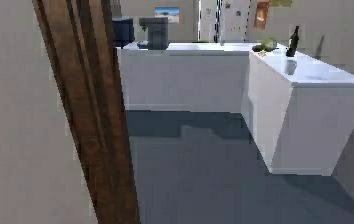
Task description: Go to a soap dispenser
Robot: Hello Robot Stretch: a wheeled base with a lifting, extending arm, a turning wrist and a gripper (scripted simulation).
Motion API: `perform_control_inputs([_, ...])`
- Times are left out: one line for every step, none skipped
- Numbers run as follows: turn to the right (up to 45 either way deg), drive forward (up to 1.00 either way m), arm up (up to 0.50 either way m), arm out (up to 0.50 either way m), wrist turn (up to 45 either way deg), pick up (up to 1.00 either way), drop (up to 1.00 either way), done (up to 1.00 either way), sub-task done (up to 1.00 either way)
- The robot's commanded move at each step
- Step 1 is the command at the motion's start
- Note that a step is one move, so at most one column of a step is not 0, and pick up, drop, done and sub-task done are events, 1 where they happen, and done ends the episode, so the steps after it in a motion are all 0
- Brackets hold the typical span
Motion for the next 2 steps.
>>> perform_control_inputs([45.0,0.00,0.00,0.00,0.0,0.00,0.00,0.00,0.00])
perform_control_inputs([6.0,0.00,0.00,0.00,0.0,0.00,0.00,0.00,0.00])
